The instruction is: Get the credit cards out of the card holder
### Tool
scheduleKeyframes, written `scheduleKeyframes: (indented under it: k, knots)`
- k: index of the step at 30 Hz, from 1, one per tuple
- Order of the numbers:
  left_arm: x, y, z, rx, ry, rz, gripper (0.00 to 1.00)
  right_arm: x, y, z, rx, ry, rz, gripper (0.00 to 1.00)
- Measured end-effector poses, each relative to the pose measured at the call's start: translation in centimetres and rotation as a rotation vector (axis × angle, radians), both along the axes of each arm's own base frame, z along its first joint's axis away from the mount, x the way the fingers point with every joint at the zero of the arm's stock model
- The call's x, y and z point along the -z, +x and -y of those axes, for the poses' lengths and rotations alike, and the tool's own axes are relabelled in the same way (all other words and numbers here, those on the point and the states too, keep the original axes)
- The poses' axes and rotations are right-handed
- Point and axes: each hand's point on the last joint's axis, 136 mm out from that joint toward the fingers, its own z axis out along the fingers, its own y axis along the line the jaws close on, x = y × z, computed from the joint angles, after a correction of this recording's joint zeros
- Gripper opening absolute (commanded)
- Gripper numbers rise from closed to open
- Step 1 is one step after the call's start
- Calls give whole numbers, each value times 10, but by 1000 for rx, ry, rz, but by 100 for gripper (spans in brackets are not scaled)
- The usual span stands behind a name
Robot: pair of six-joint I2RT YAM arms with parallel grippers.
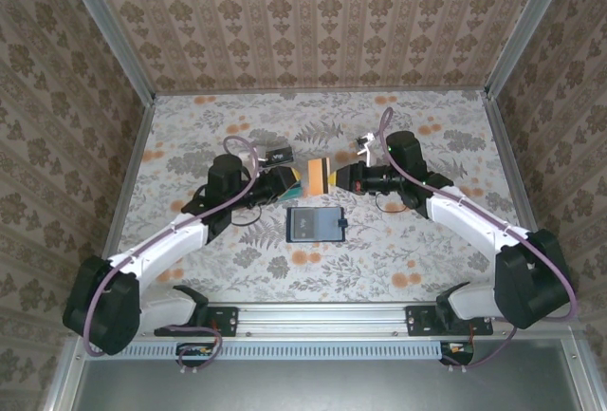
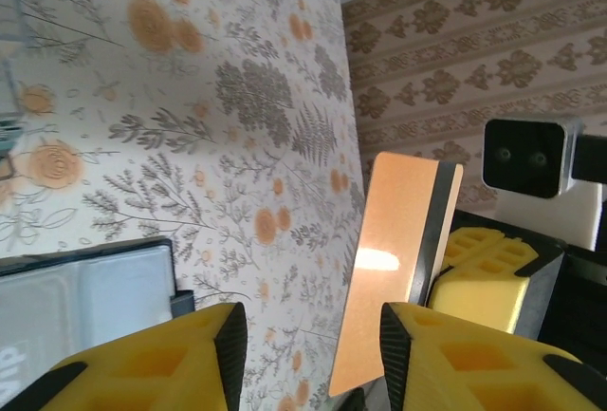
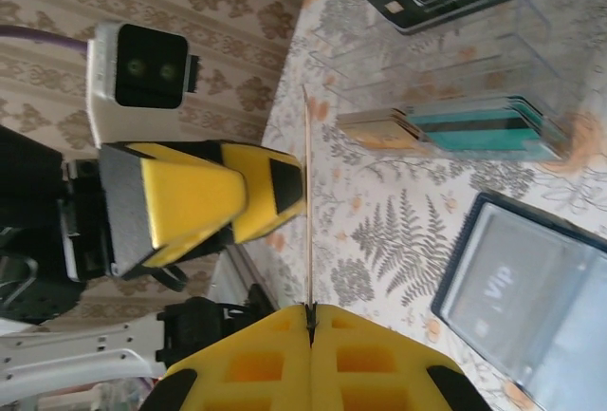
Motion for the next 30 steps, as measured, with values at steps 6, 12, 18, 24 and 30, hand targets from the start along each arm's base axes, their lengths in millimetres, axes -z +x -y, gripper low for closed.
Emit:
scheduleKeyframes:
  k: [6,12,18,24,30]
  knots:
    - [-6,-1,8,41,-46,3,39,-9,1,-7,-28,60,-4,0]
    - [-14,-4,13,74,-82,15,36,-12,0,-10,-47,83,-8,0]
    - [-11,-7,16,91,-87,-1,25,1,3,-13,-54,78,-45,0]
    - [-14,-7,17,97,-94,-3,16,-2,3,-14,-69,94,-42,0]
    - [-22,-6,19,104,-106,10,0,5,6,-13,-63,88,-60,17]
